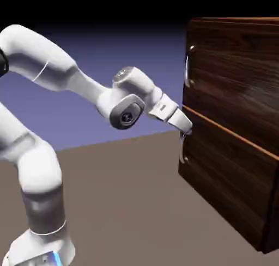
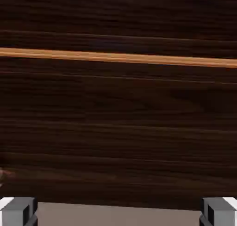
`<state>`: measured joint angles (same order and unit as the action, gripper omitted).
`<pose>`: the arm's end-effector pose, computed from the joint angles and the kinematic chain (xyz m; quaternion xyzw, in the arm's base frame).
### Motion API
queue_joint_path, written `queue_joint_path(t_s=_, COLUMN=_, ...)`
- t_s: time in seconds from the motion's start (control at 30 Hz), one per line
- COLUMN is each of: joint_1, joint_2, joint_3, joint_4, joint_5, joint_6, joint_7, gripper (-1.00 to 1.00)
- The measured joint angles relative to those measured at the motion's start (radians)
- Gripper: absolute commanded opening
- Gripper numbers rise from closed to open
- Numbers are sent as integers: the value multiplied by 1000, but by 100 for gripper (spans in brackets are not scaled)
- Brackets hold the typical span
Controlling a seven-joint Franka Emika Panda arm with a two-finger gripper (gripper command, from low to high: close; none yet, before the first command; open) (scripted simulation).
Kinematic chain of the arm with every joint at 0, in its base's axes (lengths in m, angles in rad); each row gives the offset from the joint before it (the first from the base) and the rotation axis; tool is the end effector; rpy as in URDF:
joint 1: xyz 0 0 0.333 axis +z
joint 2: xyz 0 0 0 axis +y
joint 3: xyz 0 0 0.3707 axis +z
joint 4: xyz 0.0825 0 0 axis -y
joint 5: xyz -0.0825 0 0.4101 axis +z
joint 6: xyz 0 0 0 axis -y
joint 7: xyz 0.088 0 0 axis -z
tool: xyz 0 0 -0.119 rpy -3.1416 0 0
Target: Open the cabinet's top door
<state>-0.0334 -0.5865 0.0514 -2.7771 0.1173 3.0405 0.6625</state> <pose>0.3926 -0.0003 0.5034 -0.8475 0.3344 -0.3835 0.1514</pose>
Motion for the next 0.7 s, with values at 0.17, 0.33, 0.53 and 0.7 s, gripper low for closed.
queue_joint_path(t_s=0.17, joint_1=-84, joint_2=-31, joint_3=95, joint_4=61, joint_5=217, joint_6=6, joint_7=-146, gripper=0)
queue_joint_path(t_s=0.33, joint_1=-168, joint_2=-61, joint_3=191, joint_4=122, joint_5=435, joint_6=13, joint_7=-291, gripper=0)
queue_joint_path(t_s=0.53, joint_1=-269, joint_2=-98, joint_3=305, joint_4=195, joint_5=696, joint_6=21, joint_7=-466, gripper=0)
queue_joint_path(t_s=0.7, joint_1=-353, joint_2=-129, joint_3=400, joint_4=256, joint_5=913, joint_6=27, joint_7=-611, gripper=0)
